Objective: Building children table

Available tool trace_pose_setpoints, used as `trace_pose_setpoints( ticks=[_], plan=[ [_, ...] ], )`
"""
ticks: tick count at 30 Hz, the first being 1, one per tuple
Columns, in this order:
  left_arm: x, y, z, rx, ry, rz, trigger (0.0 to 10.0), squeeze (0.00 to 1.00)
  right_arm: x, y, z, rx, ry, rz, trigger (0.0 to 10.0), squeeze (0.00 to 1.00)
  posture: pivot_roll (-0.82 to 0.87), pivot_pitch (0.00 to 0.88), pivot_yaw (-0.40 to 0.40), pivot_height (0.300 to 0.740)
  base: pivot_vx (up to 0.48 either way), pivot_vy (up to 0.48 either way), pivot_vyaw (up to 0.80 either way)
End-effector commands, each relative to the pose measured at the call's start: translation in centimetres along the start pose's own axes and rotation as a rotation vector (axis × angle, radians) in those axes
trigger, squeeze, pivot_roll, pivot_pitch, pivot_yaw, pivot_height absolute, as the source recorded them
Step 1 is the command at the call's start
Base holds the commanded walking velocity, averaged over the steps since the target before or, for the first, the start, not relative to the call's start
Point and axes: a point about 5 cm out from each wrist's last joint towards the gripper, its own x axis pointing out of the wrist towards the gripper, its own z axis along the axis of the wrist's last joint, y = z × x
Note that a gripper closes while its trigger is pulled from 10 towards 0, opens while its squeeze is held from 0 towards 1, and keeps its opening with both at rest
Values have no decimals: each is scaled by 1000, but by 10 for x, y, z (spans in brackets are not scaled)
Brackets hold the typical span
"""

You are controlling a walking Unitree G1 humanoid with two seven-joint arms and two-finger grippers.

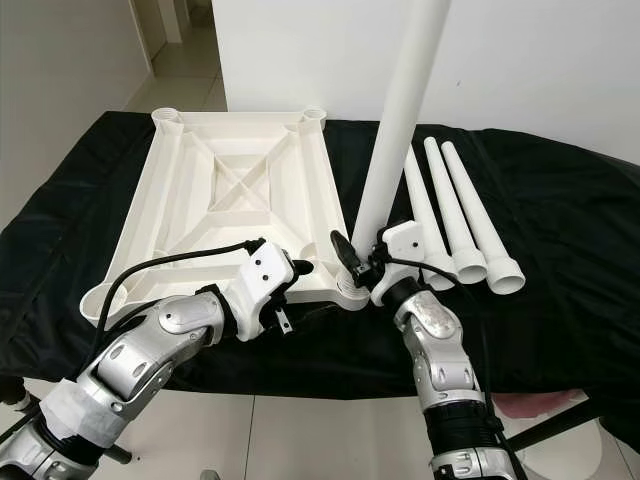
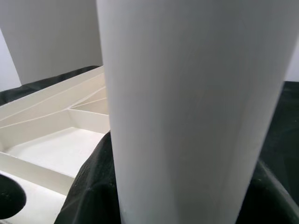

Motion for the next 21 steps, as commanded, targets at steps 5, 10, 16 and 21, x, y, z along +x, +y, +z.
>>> trace_pose_setpoints(
  ticks=[5, 10, 16, 21],
  plan=[
    [-4, -5, -1, -5, 11, -70, 10000, 0, -9, -7, -33, 128, 171, -113, 10000, 0, 73, 119, 5, 740, 0, 0, 0],
    [-4, -5, -1, -7, 11, -69, 10000, 0, -9, -5, -34, 142, 163, -129, 10000, 0, 73, 119, 3, 740, 0, 0, 0],
    [-4, -6, 0, -7, 9, -63, 10000, 0, -20, 5, -30, 42, 55, -109, 10000, 0, 73, 121, -1, 740, 0, 0, 0],
    [-5, -5, 0, -8, 9, -61, 10000, 0, -27, 13, -28, 32, 7, -88, 10000, 0, 70, 124, 0, 740, 0, 0, 0]
  ],
)
